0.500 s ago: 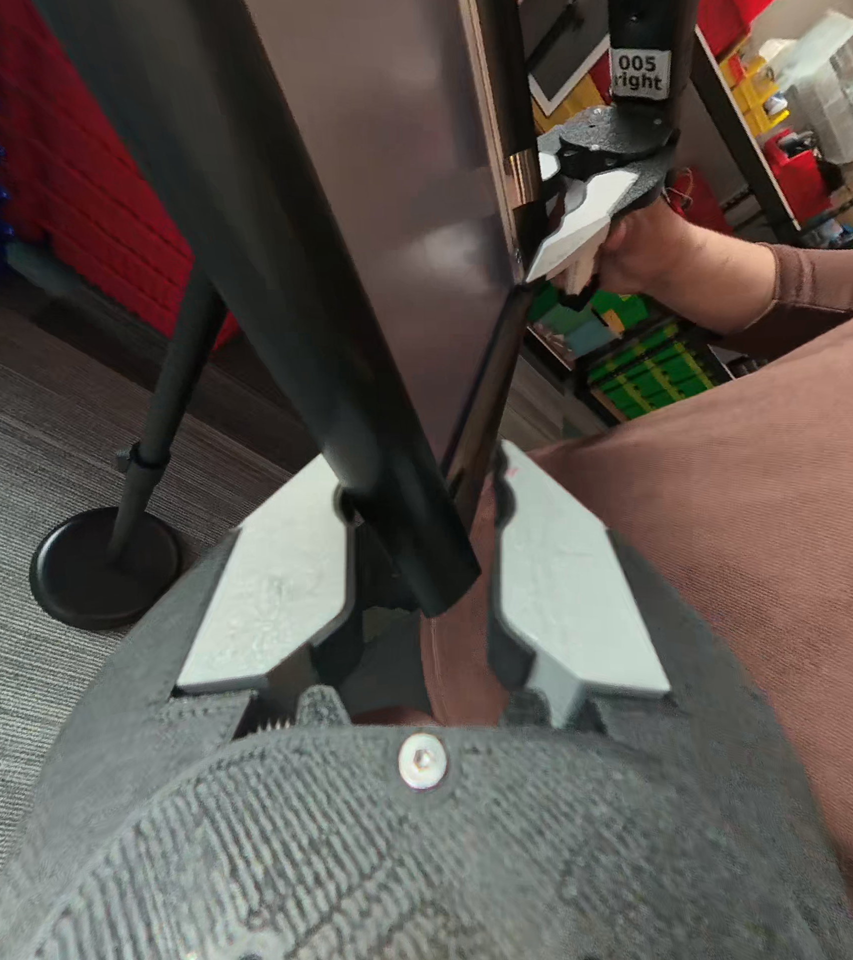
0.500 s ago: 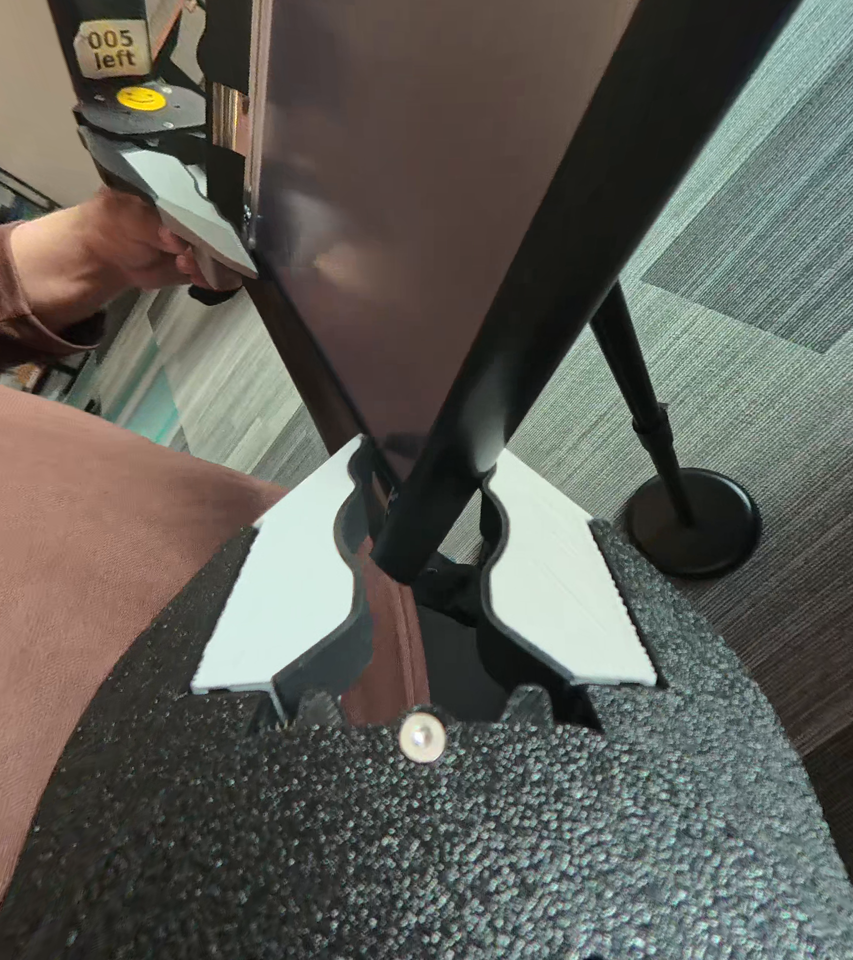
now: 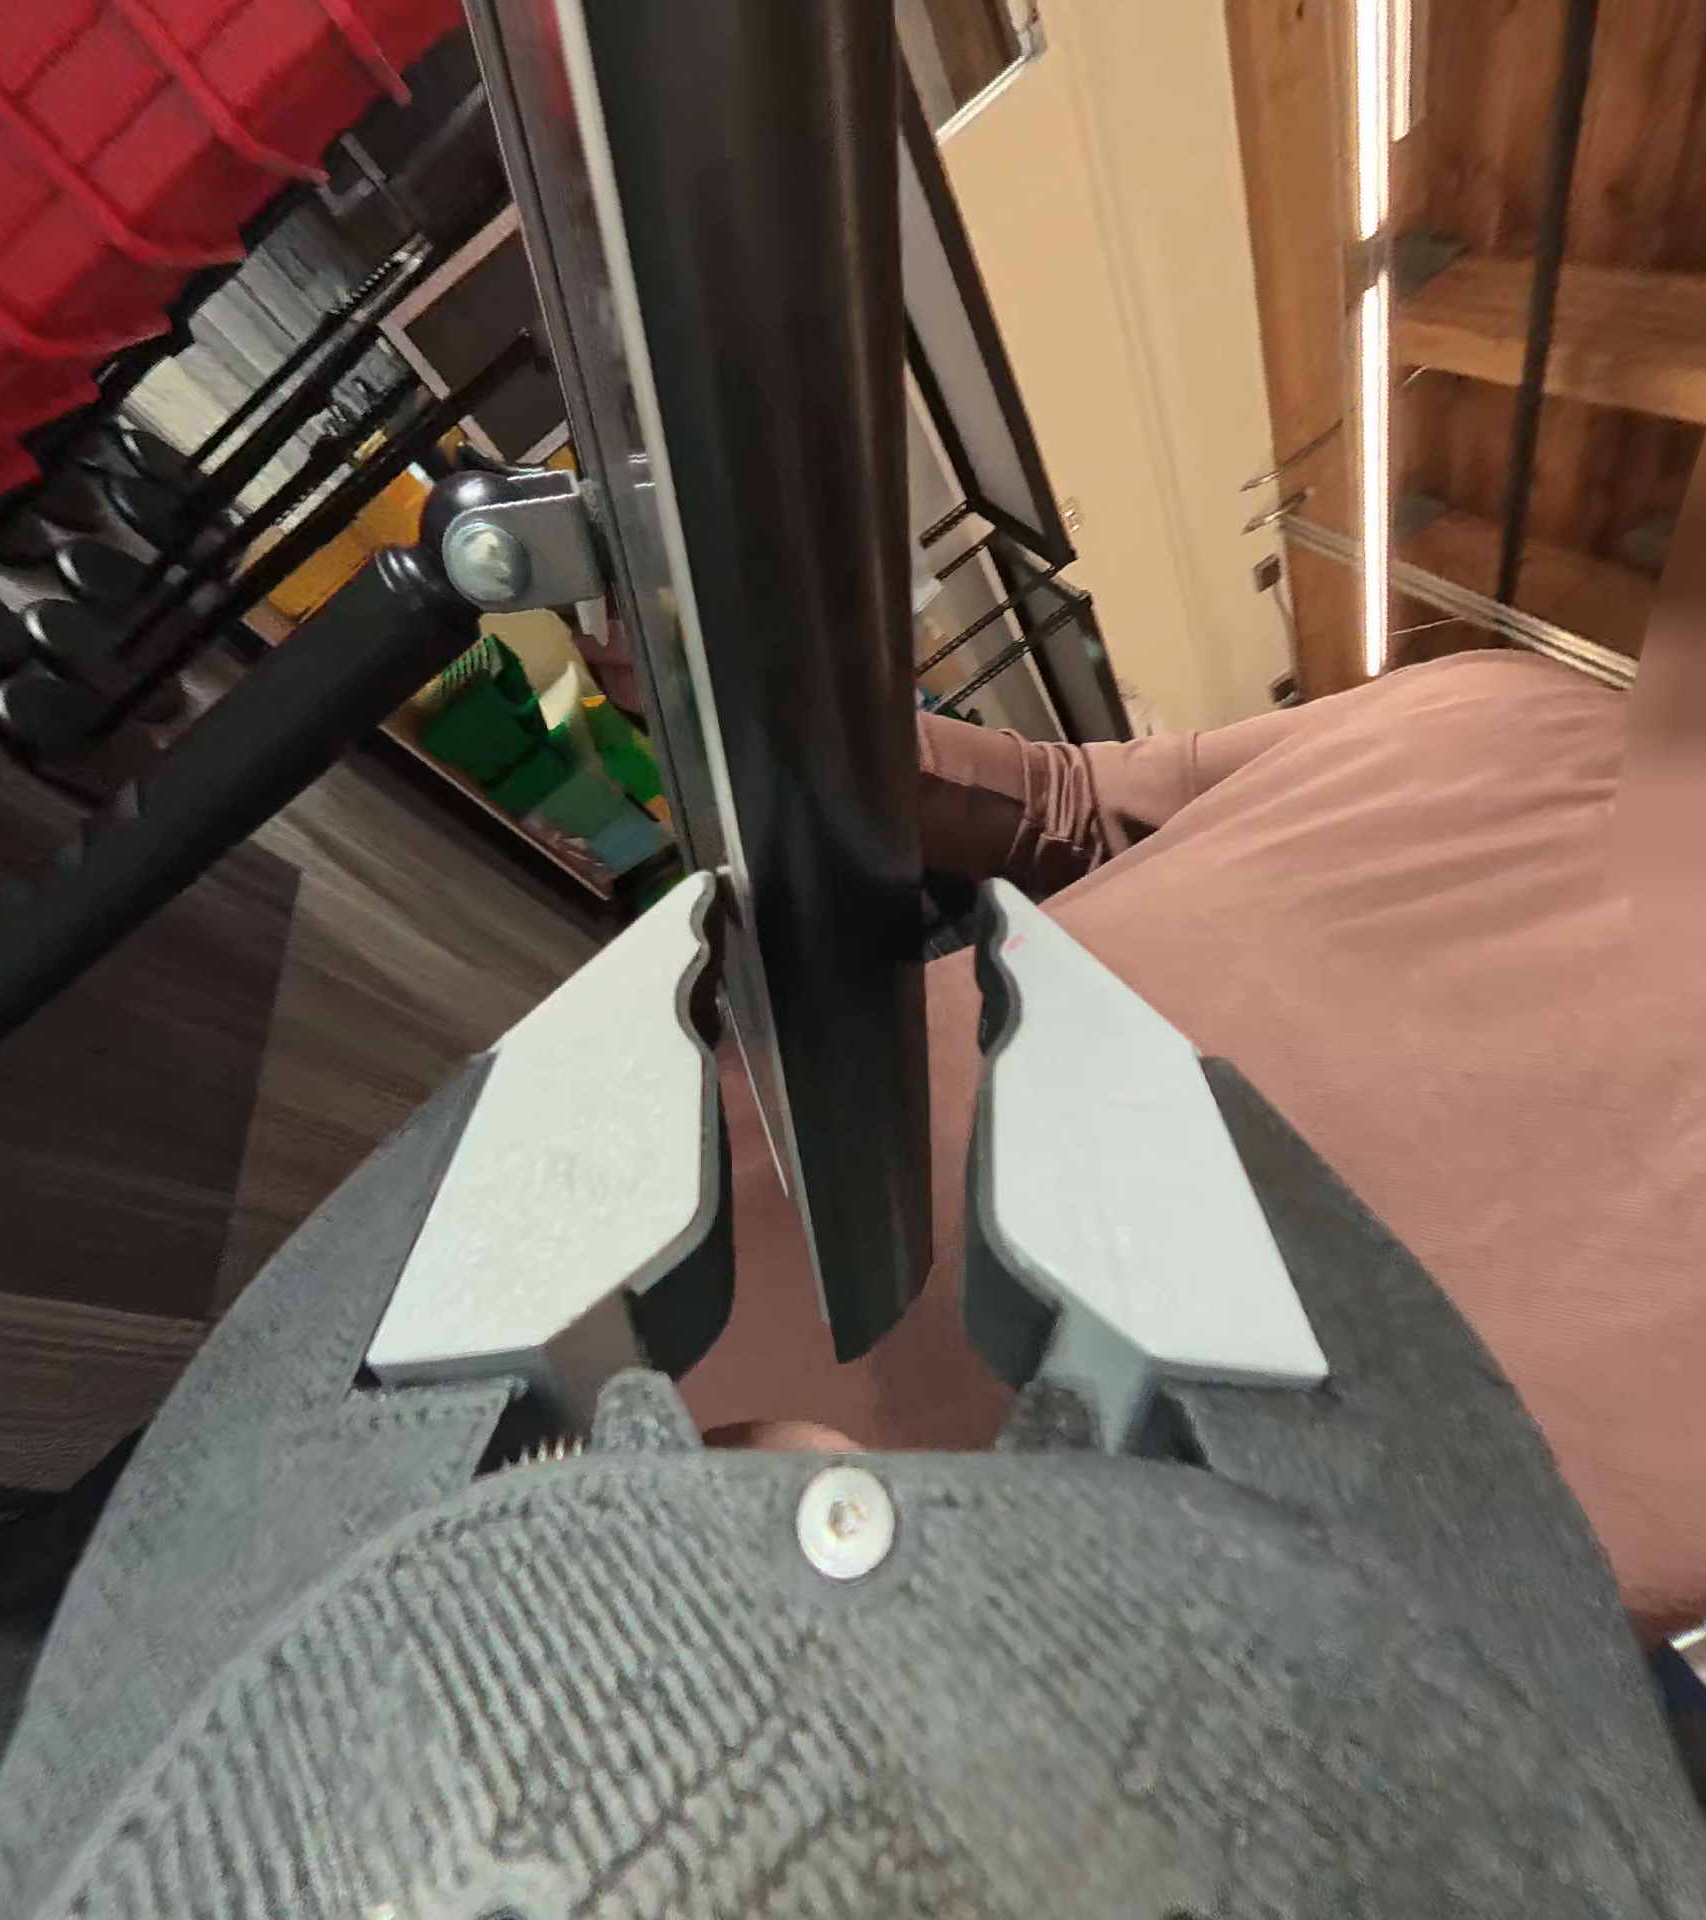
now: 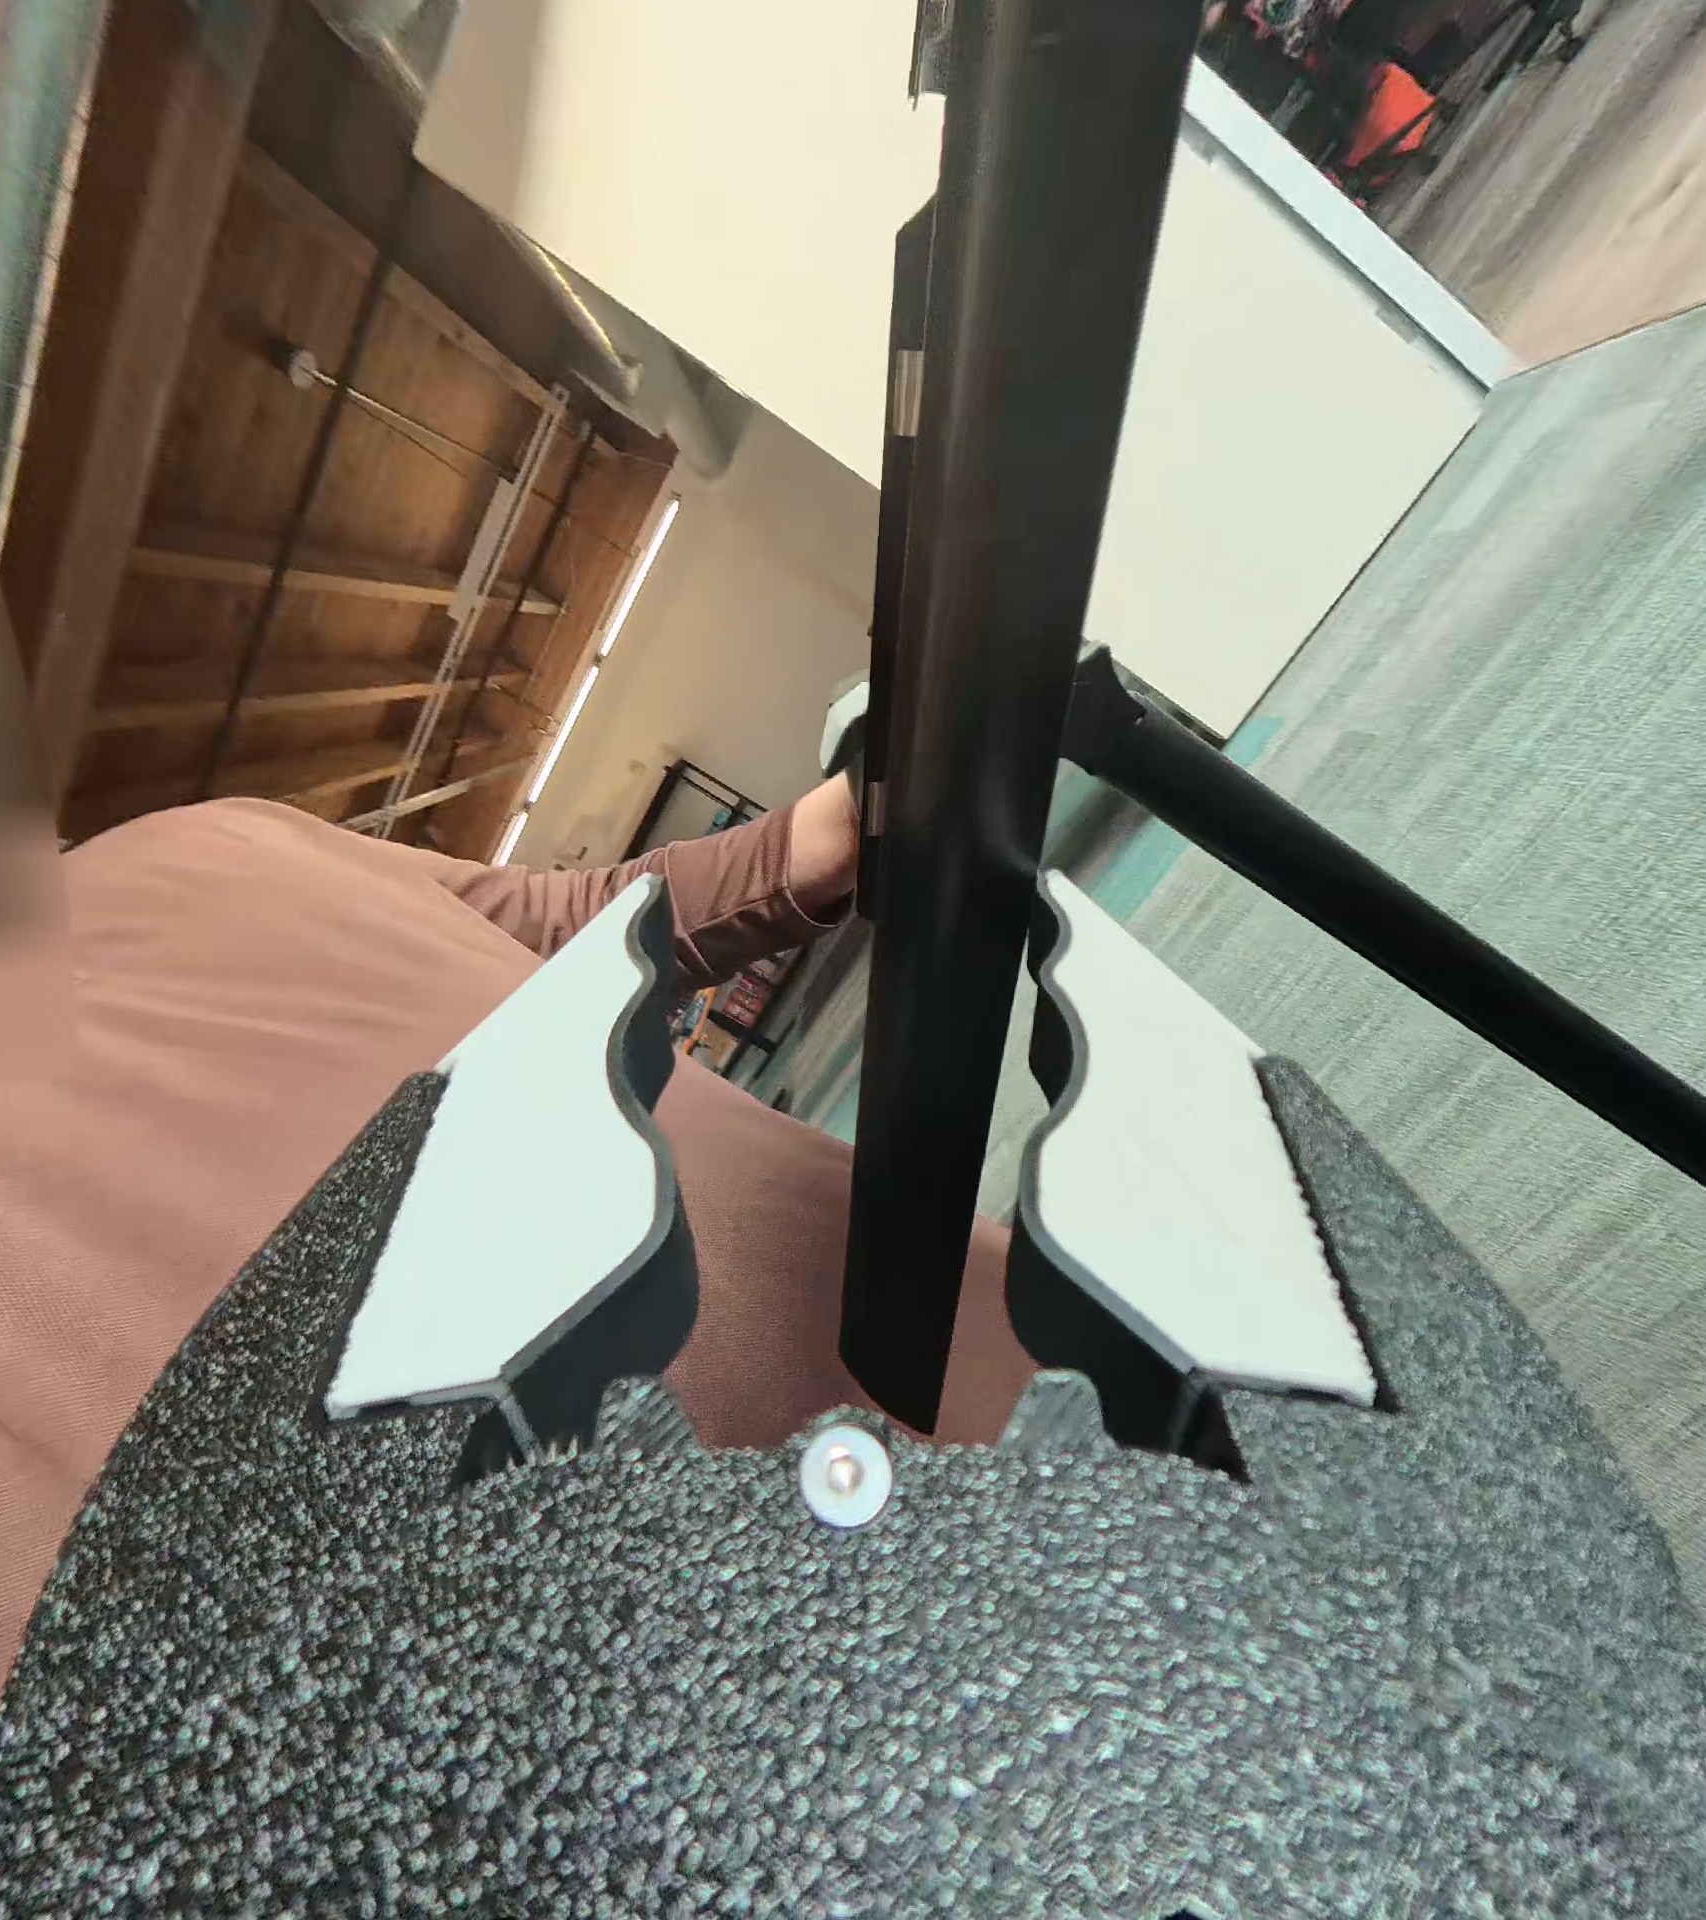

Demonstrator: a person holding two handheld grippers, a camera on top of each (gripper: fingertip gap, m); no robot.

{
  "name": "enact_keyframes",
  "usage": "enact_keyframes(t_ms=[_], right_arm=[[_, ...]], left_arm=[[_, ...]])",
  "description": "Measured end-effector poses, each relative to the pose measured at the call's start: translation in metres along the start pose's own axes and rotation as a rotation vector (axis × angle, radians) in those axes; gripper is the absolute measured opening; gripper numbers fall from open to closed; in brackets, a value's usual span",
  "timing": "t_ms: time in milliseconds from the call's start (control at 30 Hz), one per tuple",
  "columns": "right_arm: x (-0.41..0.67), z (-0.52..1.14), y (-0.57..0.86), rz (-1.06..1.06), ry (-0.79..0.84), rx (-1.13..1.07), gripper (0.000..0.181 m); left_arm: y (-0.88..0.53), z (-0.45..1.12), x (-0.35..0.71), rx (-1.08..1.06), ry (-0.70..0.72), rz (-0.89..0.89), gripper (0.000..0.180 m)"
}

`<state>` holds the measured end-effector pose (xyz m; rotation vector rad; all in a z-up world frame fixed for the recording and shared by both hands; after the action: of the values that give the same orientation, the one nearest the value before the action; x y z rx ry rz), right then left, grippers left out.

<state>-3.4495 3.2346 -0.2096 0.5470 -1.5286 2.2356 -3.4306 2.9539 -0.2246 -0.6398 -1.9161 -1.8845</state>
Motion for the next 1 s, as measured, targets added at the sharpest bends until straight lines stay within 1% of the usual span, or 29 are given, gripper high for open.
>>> enact_keyframes(t_ms=[67, 133, 167, 200, 233, 267, 367, 400, 500, 567, 600, 633, 667, 700, 800, 867, 933, 1000], right_arm=[[0.002, -0.001, 0.003, 0.035, 0.033, 0.046, 0.065], [0.002, -0.003, 0.009, 0.078, 0.055, 0.069, 0.052], [0.002, -0.002, 0.012, 0.093, 0.06, 0.08, 0.046], [0.001, -0.001, 0.015, 0.102, 0.061, 0.087, 0.04], [0.0, 0.0, 0.018, 0.11, 0.055, 0.09, 0.033], [-0.001, 0.003, 0.02, 0.118, 0.05, 0.103, 0.029], [0.002, 0.007, 0.023, 0.102, 0.056, 0.118, 0.03], [0.004, 0.007, 0.024, 0.082, 0.051, 0.092, 0.028], [0.008, 0.008, 0.024, 0.016, -0.004, -0.02, 0.025], [0.01, 0.009, 0.024, -0.014, -0.06, -0.118, 0.024], [0.01, 0.011, 0.025, -0.03, -0.098, -0.18, 0.023], [0.01, 0.014, 0.027, -0.048, -0.142, -0.26, 0.023], [0.011, 0.015, 0.03, -0.067, -0.169, -0.353, 0.022], [0.013, 0.016, 0.033, -0.077, -0.185, -0.427, 0.022], [0.02, 0.018, 0.037, -0.09, -0.192, -0.55, 0.021], [0.022, 0.02, 0.039, -0.103, -0.203, -0.616, 0.023], [0.022, 0.023, 0.04, -0.08, -0.171, -0.643, 0.023], [0.021, 0.027, 0.041, -0.018, -0.101, -0.649, 0.025]], left_arm=[[-0.003, -0.003, 0.004, -0.032, 0.024, -0.031, 0.047], [-0.004, -0.006, 0.007, -0.082, 0.043, -0.086, 0.047], [-0.006, -0.006, 0.007, -0.098, 0.041, -0.113, 0.044], [-0.008, -0.005, 0.005, -0.108, 0.033, -0.127, 0.04], [-0.007, -0.004, 0.005, -0.119, 0.027, -0.136, 0.04], [-0.007, -0.002, 0.005, -0.113, 0.027, -0.139, 0.04], [-0.007, 0.001, 0.01, -0.065, 0.036, -0.164, 0.037], [-0.006, 0.002, 0.012, -0.032, 0.048, -0.166, 0.036], [-0.005, 0.004, 0.015, 0.12, 0.006, -0.149, 0.03], [-0.004, 0.008, 0.017, 0.309, -0.068, -0.092, 0.024], [-0.007, 0.011, 0.017, 0.481, -0.112, -0.051, 0.013], [-0.008, 0.01, 0.02, 0.584, -0.122, -0.031, 0.01], [-0.008, 0.01, 0.021, 0.63, -0.115, -0.033, 0.011], [-0.01, 0.009, 0.02, 0.647, -0.102, -0.042, 0.011], [-0.011, 0.01, 0.016, 0.573, -0.048, -0.09, 0.01], [-0.012, 0.01, 0.015, 0.59, -0.042, -0.071, 0.01], [-0.013, 0.008, 0.016, 0.619, -0.044, -0.046, 0.011], [-0.013, 0.005, 0.017, 0.634, -0.055, -0.033, 0.012]])
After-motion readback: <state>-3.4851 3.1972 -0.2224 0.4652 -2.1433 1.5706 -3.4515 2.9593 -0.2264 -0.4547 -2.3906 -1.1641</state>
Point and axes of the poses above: each gripper's, where its closed fingertips meet, z out along the fingers, x out of its top, y = z × x across the jaws, the point moved 5 cm from there along -z, back along the fingers, and after that the axes turned 15 degrees about x, right-handed, at the moved point
